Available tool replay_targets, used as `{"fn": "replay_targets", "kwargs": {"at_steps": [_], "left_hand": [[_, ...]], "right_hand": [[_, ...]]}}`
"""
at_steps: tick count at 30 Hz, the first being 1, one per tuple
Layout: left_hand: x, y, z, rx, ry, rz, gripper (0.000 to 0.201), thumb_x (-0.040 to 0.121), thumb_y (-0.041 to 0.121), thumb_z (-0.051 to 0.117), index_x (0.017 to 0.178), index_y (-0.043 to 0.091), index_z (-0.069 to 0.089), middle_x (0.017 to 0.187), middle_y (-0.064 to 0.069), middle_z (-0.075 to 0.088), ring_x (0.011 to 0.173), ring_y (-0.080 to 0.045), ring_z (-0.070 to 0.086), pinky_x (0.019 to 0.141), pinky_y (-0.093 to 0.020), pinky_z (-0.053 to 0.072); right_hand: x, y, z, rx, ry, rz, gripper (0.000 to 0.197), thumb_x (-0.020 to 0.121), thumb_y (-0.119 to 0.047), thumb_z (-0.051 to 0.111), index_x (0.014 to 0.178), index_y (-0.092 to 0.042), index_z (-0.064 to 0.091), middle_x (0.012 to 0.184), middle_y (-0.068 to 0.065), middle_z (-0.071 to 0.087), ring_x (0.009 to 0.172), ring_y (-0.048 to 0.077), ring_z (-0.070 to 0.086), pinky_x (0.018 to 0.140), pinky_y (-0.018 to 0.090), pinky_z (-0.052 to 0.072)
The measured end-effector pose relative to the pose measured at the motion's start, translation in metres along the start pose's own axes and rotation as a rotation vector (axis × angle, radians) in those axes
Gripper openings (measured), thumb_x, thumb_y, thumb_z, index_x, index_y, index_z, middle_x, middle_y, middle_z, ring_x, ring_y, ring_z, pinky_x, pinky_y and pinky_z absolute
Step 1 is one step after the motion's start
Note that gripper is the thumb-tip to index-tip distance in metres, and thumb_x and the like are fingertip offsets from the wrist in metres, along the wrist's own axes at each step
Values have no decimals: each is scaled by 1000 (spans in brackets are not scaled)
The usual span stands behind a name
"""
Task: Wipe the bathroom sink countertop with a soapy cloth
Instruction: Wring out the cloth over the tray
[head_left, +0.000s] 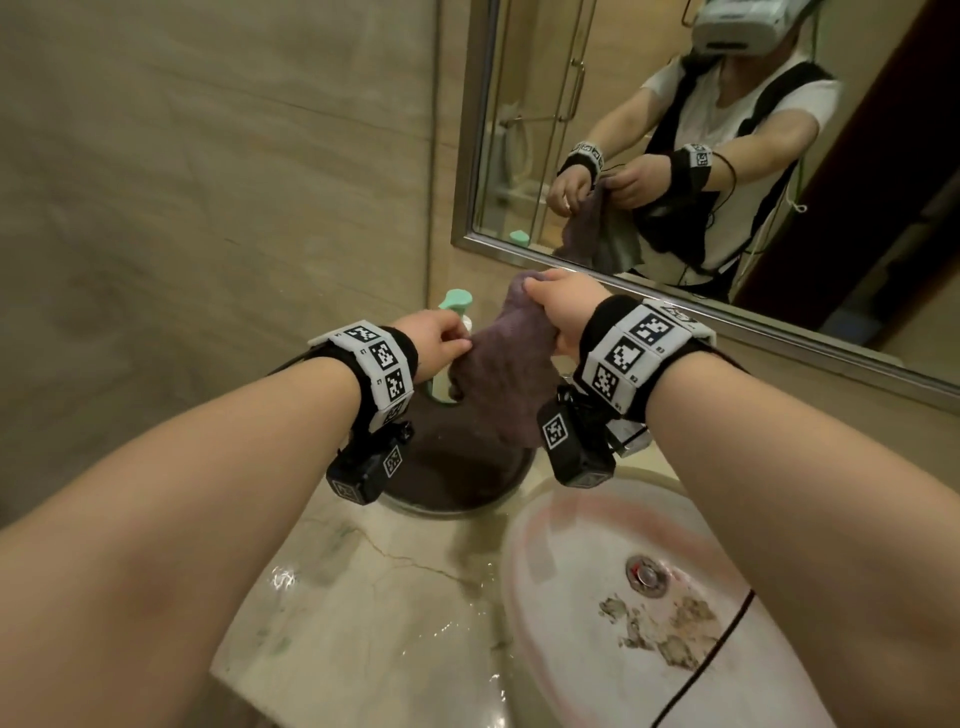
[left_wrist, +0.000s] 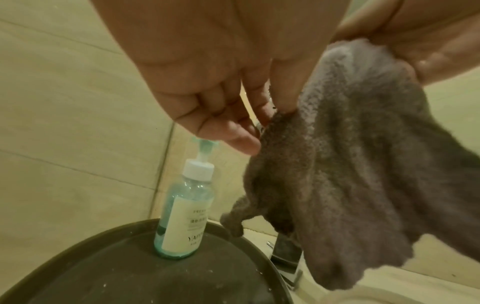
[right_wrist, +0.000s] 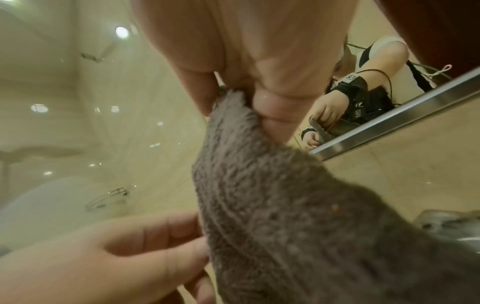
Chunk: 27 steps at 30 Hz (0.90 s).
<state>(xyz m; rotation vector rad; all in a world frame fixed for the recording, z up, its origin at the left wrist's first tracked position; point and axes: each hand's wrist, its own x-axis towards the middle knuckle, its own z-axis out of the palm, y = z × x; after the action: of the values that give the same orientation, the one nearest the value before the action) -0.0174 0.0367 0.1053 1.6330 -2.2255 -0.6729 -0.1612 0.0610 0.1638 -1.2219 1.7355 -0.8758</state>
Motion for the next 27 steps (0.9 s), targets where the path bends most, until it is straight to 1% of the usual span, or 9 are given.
{"fn": "replay_targets", "kwargs": {"at_steps": [2,5,9,11,15,18,21,24,27], "left_hand": [[-1,0,5,-18,-45,-3,26,94,29,51,112,12,57,111,-8,67,93,-20,63,85,-28,47],[-3,-2,13,-56,-141,-23,38,86,33,63,118,15,53,117,-4,65,104,-22,63,92,-31,50],[-4,-7,24,-83,-226,-42,59,76,28,74,127,13,48,128,-4,57,116,-21,57,101,-34,46],[-2,-9,27,-63,-201,-44,54,78,27,72,125,14,49,130,-5,56,120,-22,54,102,-35,45],[3,-7,28,-86,-158,-48,38,83,26,67,116,12,54,123,-10,59,116,-25,56,99,-34,45],[6,-6,28,-88,-136,-35,19,83,24,67,91,17,52,100,-8,58,94,-21,56,79,-27,45],[7,-8,30,-76,-106,-36,35,83,24,67,67,26,36,75,3,49,82,-18,49,56,-19,35],[5,-9,27,-77,-84,-16,28,83,25,67,77,23,40,66,8,42,74,-16,47,52,-16,32],[3,-11,21,-56,-47,13,25,83,26,67,78,21,43,67,9,43,71,-14,46,53,-14,32]], "right_hand": [[-1,-3,2,2,9,-1,42,93,-26,47,131,-6,51,128,16,59,122,36,54,102,48,45],[-6,-5,2,6,-43,-10,44,89,-8,55,132,-2,48,97,8,62,124,38,53,102,46,45],[-7,-5,-4,-103,-99,-55,74,80,9,60,142,-18,31,124,17,50,122,39,49,96,54,47],[-8,-5,-6,-157,-107,-86,82,80,8,61,145,-26,25,128,13,45,122,36,47,93,55,49],[-9,-6,-7,-260,-50,-155,78,82,3,59,146,-25,25,137,13,46,124,33,48,98,51,47],[-12,-8,-8,-322,-35,-134,73,86,-1,55,146,-27,25,134,14,48,118,34,53,96,48,49],[-15,-6,-10,-464,62,-143,63,91,-18,53,146,-25,24,133,13,52,116,30,54,95,36,48],[-16,1,-14,-524,89,-81,73,89,-35,57,148,-24,15,137,12,48,119,30,53,90,32,43],[-18,7,-18,-545,-18,30,104,76,-27,74,149,-29,0,144,15,40,122,34,51,98,41,47]]}}
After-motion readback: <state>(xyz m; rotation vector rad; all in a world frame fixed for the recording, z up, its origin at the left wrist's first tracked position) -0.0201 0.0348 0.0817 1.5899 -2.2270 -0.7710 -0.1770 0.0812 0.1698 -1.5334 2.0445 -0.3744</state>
